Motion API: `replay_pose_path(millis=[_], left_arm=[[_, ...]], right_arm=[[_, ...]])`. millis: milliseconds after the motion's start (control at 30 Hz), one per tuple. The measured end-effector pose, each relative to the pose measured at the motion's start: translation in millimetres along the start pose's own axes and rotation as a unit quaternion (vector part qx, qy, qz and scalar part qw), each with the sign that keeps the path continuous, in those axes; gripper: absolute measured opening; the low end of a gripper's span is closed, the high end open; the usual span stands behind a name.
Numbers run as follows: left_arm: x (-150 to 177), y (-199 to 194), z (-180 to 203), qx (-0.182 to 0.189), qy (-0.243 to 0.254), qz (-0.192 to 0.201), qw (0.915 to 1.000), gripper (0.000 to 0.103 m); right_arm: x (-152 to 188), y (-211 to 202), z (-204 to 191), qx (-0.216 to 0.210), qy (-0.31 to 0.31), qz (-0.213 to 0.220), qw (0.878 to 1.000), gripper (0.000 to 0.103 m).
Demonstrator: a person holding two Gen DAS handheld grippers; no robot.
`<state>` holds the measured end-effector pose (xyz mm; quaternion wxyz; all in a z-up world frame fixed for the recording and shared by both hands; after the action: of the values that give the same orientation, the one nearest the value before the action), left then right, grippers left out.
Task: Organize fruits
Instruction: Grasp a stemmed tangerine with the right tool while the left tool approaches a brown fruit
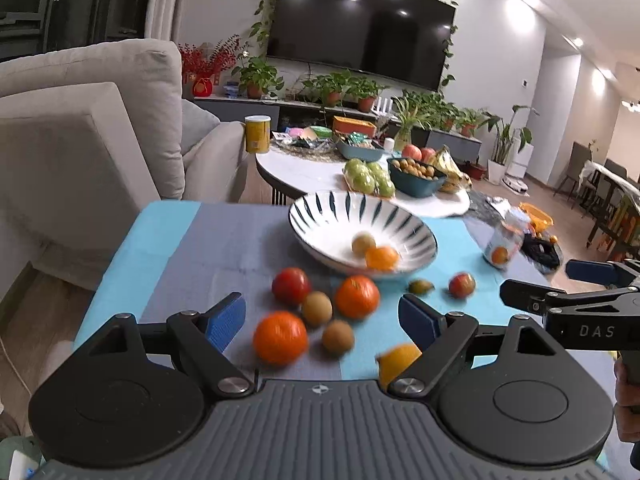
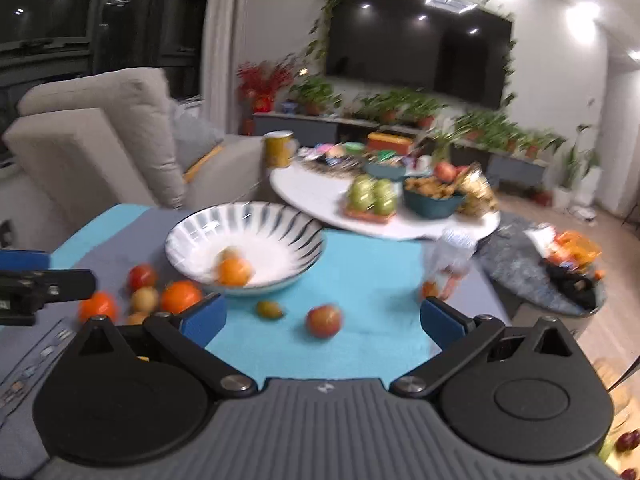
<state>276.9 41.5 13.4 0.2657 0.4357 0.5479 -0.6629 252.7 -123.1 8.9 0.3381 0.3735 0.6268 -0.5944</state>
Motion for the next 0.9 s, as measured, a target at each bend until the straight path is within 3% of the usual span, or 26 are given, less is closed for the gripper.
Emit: replay_pose_path(millis=[167,600,900], left_arm=[[19,-11,9,0.002,0.014,-0.009,0.9999,0.082],[47,-27,8,0.002,-0.006,-0.025,0.9997,0.082],[51,-28,15,0.013,0.008,-0.032,0.9994,0.082]], right_arm=[[23,-6,-3,-0.052,0.024,-0.039,0.998,0.067],[53,-14,-24,-0.084,0.039,-0.081,0.992,0.066],[64,-17,-25,-0.106,0.065,-0.099,0.987,0.066]])
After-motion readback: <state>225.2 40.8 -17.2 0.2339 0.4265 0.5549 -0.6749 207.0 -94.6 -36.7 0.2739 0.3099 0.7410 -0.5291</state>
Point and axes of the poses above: each gripper's, at about its wrist camera, not at the fingertips, and y roughly the way its jaws point, z to its right, x to its underside, the point moved 4 cm from there along y, roughly the way its jaws point, and after that the axes turned 9 degrees about y, right-handed, at the moved point
